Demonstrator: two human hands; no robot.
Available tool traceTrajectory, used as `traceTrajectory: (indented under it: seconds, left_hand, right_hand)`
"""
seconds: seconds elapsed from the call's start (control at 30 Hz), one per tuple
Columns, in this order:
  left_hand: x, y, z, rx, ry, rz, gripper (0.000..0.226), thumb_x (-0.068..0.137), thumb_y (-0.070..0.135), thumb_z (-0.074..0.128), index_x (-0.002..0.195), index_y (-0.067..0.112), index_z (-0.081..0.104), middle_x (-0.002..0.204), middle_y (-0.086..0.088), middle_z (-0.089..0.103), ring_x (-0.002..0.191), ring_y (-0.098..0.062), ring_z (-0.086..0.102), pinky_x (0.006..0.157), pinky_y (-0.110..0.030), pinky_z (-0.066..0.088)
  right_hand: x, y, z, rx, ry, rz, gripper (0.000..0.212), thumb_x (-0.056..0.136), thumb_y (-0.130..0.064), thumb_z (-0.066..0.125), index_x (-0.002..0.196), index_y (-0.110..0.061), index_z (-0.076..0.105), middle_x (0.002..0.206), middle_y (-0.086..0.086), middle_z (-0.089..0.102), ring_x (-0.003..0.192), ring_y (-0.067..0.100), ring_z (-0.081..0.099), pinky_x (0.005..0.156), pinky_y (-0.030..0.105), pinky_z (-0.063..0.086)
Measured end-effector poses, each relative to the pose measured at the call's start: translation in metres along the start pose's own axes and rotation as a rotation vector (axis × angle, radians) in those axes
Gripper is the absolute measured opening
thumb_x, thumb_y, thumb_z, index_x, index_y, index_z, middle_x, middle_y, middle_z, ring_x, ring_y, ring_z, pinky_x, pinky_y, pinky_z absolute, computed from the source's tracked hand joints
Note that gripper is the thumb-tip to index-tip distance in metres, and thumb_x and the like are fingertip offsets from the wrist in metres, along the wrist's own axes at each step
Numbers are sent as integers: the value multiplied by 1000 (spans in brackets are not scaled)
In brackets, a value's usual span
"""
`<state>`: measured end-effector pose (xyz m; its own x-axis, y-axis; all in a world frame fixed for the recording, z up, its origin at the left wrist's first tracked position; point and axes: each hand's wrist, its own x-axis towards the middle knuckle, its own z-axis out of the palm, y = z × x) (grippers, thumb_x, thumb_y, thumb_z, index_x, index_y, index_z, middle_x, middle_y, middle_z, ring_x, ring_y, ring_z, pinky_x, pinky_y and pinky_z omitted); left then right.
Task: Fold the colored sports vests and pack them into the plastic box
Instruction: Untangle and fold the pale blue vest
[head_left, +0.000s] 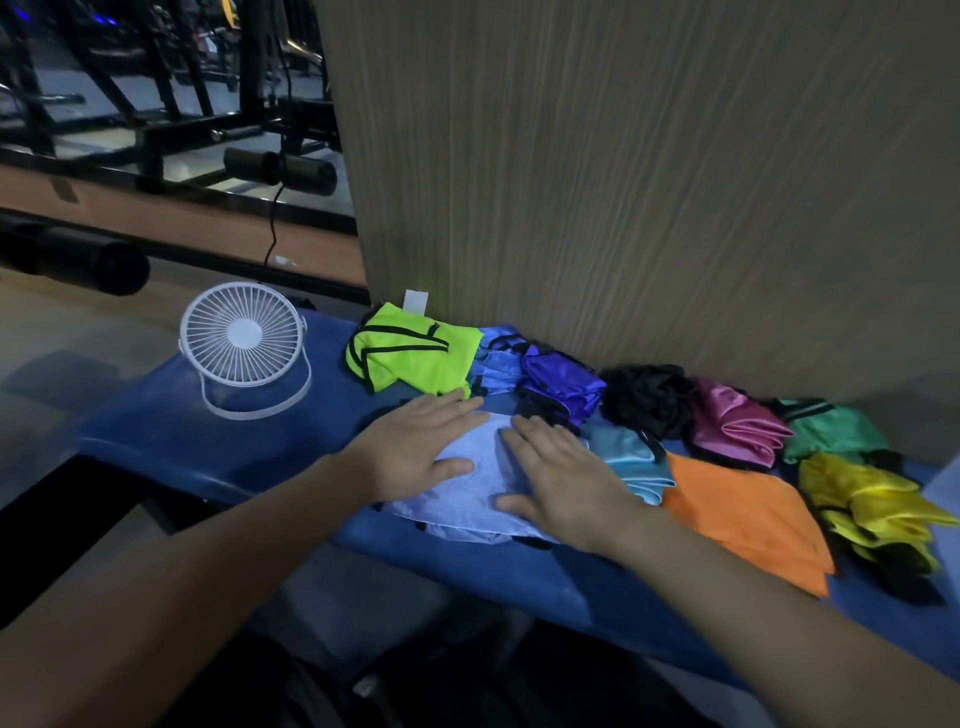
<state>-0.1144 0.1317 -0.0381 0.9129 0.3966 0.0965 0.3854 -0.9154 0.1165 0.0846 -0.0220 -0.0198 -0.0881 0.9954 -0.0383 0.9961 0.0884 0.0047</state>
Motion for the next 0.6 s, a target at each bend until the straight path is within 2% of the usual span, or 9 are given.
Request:
traceTrajectory:
  seconds: [0.1,0.17,0.23,0.3,0.37,0.43,0.5,0.57,0.6]
  left_hand:
    - [-4,-9,15,19,-59,-24,94,81,85,-5,159,35,10,168,5,3,155,-12,5,124,-31,-2]
    - [-7,-11,20,34,-42,-21,93,82,83,-9,158,32,9,168,0,5,155,-15,8,122,-31,-1]
    - [-8,-10,23,43,-33,-13,91,86,81,-6,158,29,12,168,-3,10,154,-18,12,123,-36,6]
    - [-8,-10,24,37,-16,-14,88,90,79,0,159,26,19,166,-7,17,153,-22,20,122,-41,14]
    - [-13,-9,24,45,10,-14,84,95,76,9,157,24,29,162,-10,31,148,-27,33,119,-45,23]
    - [-21,-8,28,69,51,13,79,98,72,16,154,21,38,156,-12,42,141,-29,44,116,-44,30]
    - [-32,-6,28,50,83,25,78,97,74,21,153,23,41,154,-10,44,140,-27,45,115,-39,27]
    - [-37,-4,17,-34,66,-18,84,90,82,19,154,31,37,155,-3,42,143,-21,39,114,-33,21]
    - [-35,-4,8,-106,37,-70,87,86,86,19,154,34,35,155,1,42,144,-18,36,114,-31,20]
  right_hand:
    - [4,0,16,-22,-32,14,91,91,-73,25,141,-2,52,146,22,50,135,39,50,108,53,44]
    - [5,0,22,-26,-48,9,94,94,-74,14,139,-2,55,146,24,50,134,39,51,106,53,45]
    - [4,-1,21,7,-52,-4,108,88,-79,-5,148,-4,43,157,23,35,145,37,35,116,49,30]
    - [3,0,18,34,-75,-12,125,70,-86,-22,158,-9,22,166,16,11,154,30,10,123,42,9]
    - [1,-3,11,46,-109,0,131,59,-89,-25,160,-14,13,168,12,1,155,25,0,124,37,2]
    - [-3,-9,4,84,-148,0,126,60,-90,-13,160,-16,13,168,10,1,155,22,1,123,35,3]
    - [-5,-14,-3,152,-207,-4,107,76,-86,16,159,-19,16,168,7,5,154,20,6,124,34,7]
    - [0,-12,-9,258,-178,-10,84,90,-68,51,155,-20,29,162,6,25,150,23,24,121,35,22]
    - [6,-8,-14,311,-134,3,77,90,-60,60,152,-20,35,154,6,36,143,24,35,117,36,29]
